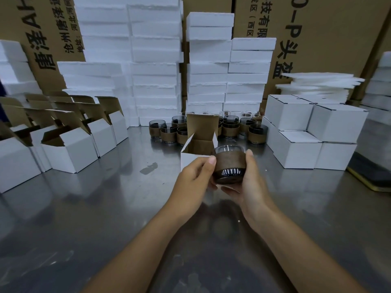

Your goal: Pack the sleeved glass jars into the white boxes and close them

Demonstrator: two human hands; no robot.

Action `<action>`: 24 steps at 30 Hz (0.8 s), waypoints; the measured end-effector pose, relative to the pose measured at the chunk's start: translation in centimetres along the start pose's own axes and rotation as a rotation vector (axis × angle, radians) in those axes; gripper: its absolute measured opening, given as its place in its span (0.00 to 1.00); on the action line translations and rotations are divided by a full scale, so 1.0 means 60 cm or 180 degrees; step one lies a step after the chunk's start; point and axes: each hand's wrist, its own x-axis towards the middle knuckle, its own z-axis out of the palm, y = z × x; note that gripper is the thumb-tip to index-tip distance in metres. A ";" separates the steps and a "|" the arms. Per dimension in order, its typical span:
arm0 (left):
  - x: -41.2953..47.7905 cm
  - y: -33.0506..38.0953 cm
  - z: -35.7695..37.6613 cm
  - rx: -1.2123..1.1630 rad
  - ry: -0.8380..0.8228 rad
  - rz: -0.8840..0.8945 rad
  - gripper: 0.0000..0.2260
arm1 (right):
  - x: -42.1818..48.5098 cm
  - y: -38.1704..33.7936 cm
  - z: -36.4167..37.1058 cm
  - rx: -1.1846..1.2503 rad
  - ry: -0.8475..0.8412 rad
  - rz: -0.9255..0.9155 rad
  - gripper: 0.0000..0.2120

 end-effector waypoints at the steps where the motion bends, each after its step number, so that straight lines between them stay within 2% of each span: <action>1: 0.002 -0.002 -0.001 -0.0003 -0.0076 -0.0128 0.16 | 0.000 0.000 0.000 -0.0055 0.0068 -0.0070 0.20; 5: 0.010 -0.006 -0.006 -0.0292 -0.0256 -0.0693 0.14 | -0.003 0.002 0.000 -0.0327 0.0192 -0.0433 0.20; 7: 0.012 -0.005 -0.009 -0.0422 -0.0269 -0.0855 0.13 | -0.007 0.005 0.000 -0.0490 0.0194 -0.0756 0.24; 11: 0.012 -0.004 -0.013 -0.0604 -0.0338 -0.0953 0.13 | -0.017 0.003 0.001 -0.0572 0.0118 -0.1311 0.31; 15: 0.010 -0.002 -0.010 -0.0820 -0.0572 -0.0994 0.18 | -0.024 0.002 -0.001 -0.0696 0.0111 -0.1695 0.32; 20: 0.013 -0.004 -0.007 -0.0823 -0.0588 -0.1094 0.24 | -0.027 -0.001 0.001 -0.0577 -0.0036 -0.1718 0.33; 24: 0.013 -0.001 -0.006 -0.0843 -0.0540 -0.1120 0.24 | -0.027 -0.001 0.001 -0.0549 -0.0087 -0.1680 0.35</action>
